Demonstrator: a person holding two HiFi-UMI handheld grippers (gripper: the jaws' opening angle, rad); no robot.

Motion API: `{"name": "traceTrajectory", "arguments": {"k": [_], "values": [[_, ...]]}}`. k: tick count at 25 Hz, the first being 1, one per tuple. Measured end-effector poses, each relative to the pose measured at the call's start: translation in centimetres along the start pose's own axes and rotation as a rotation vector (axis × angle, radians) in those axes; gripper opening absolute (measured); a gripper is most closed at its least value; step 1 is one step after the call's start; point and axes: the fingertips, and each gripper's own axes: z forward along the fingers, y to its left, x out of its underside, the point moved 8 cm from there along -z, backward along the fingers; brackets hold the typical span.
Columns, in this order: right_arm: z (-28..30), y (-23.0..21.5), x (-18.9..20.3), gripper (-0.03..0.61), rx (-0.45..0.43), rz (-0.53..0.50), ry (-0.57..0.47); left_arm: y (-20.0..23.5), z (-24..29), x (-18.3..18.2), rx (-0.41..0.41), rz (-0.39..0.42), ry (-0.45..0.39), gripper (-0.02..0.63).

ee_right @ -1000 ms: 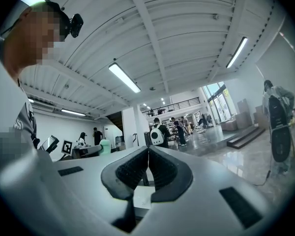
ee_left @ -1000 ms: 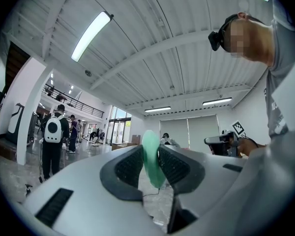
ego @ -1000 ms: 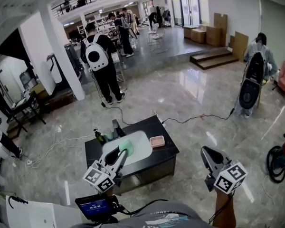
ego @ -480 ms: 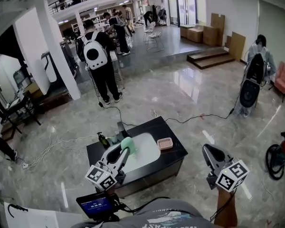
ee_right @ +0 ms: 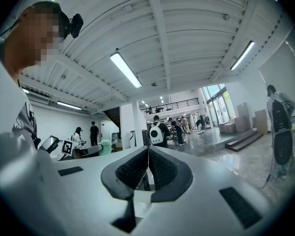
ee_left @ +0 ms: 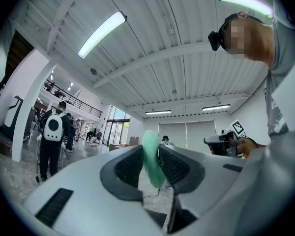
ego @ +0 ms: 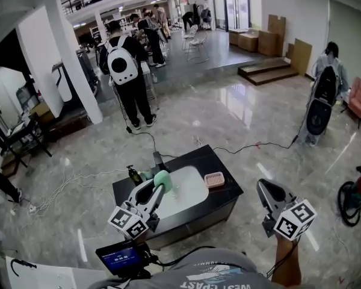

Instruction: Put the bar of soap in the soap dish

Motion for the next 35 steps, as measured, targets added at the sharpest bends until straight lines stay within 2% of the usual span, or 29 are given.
{"name": "traceTrajectory", "arguments": {"k": [5, 12, 25, 35], "values": [[0.1, -1.7, 0.1, 0.008, -0.048, 0.011, 0.005, -1.3, 0.4, 0.3, -0.048, 0.005, 0.002, 0.109], [-1.6, -6.6, -1.0, 0.009, -0.108, 0.034, -0.001, -5.4, 2.8, -0.1, -0.112, 0.029, 0.018, 0.109], [-6.8, -17.7, -0.7, 0.008, -0.126, 0.063, -0.010, -12.8, 11.0, 2.4, -0.147, 0.052, 0.028, 0.109], [-5.6, -20.4, 0.3, 0.008, -0.201, 0.112, 0.008, -14.3, 12.5, 3.1, -0.206, 0.062, 0.060, 0.109]]}}
